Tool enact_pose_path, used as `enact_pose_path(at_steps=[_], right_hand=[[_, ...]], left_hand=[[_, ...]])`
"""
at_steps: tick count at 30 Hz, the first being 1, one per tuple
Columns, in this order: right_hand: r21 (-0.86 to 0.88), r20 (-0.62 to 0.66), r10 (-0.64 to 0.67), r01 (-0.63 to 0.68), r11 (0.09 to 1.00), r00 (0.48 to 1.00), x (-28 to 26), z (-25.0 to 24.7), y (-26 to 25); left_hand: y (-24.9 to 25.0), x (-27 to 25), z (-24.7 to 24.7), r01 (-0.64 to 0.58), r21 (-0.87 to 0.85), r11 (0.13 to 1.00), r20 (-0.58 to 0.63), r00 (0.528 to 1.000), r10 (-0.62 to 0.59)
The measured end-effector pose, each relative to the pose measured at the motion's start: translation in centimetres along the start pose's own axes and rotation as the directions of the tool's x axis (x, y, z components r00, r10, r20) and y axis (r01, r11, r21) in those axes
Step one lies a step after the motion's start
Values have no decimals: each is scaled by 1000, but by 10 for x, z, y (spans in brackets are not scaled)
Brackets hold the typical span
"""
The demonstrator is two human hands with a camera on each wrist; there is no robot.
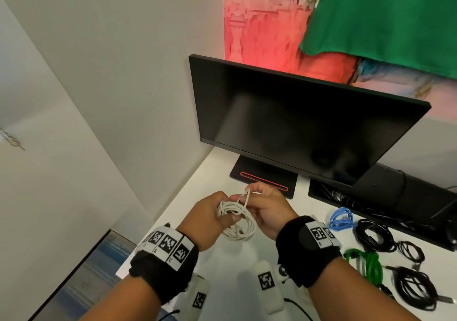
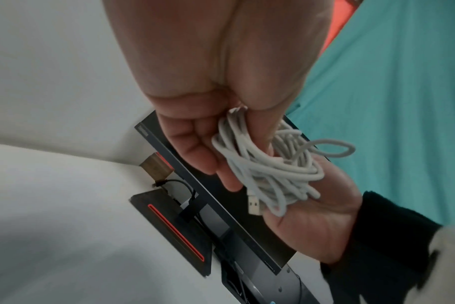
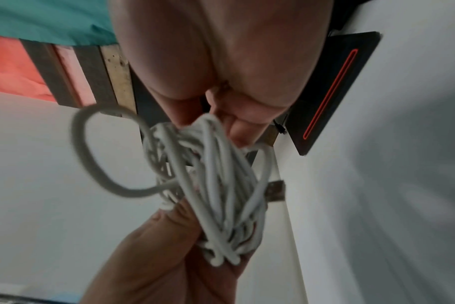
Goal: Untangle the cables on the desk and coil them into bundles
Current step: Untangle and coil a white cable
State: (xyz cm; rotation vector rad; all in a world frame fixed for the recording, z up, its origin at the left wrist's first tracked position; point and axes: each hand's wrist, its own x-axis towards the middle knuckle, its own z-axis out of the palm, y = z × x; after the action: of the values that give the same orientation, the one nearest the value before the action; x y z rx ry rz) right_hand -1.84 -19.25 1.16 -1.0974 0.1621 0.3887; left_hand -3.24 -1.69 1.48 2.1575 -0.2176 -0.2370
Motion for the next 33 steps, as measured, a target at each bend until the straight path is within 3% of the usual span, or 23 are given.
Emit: enact_pose_path(at_steps=[2, 4, 6, 8, 11, 14, 18, 20, 23, 25, 26, 29, 33], right_hand=[[-2, 2, -3, 3, 1000, 1000, -1, 0, 3], [-181, -52, -51, 41, 983, 997, -3, 1, 2], [-550, -150, -258, 136, 824, 955, -8, 0, -3], [-728, -64, -432, 254, 637, 900, -18, 2, -8], [-828, 146, -315, 290, 480, 938, -31, 16, -4], [-955, 133, -237, 189, 228, 962, -28, 16, 7], [-962, 47, -249, 111, 251, 967, -25, 10, 7], [-975, 25, -241, 77, 207, 970, -24, 11, 7], [-996, 7, -243, 29, 87, 970, -25, 13, 14], [-995, -21, -239, 4, 103, 971, -26, 11, 20], [-988, -37, -230, -1, 157, 972, -26, 9, 23], [-888, -76, -233, 41, 459, 969, -28, 2, 25], [-741, -57, -257, 132, 659, 965, -30, -4, 20]], left_hand=[[-1, 0, 1, 21, -44, 999, -15, 1000, -22], [-3, 2, 2, 61, -62, 996, -60, 996, -65], [-7, 4, 1, 128, -62, 990, -135, 981, -136], [-10, 5, 0, 200, -72, 977, -199, 957, -210], [-10, 6, 2, 259, -183, 948, -208, 933, -295], [-5, 4, 3, 272, -383, 883, -149, 925, -350], [0, -5, 3, 300, -662, 687, 68, 937, -344], [-1, -8, 6, 302, -662, 686, 134, 948, -288], [-3, -9, 13, 273, -580, 768, 108, 960, -260], [-5, -9, 17, 234, -456, 859, 87, 972, -219], [-5, -10, 18, 204, -397, 895, 78, 979, -189], [-4, -12, 20, 131, -300, 945, 24, 991, -130], [-1, -9, 22, 55, -180, 982, -53, 996, -65]])
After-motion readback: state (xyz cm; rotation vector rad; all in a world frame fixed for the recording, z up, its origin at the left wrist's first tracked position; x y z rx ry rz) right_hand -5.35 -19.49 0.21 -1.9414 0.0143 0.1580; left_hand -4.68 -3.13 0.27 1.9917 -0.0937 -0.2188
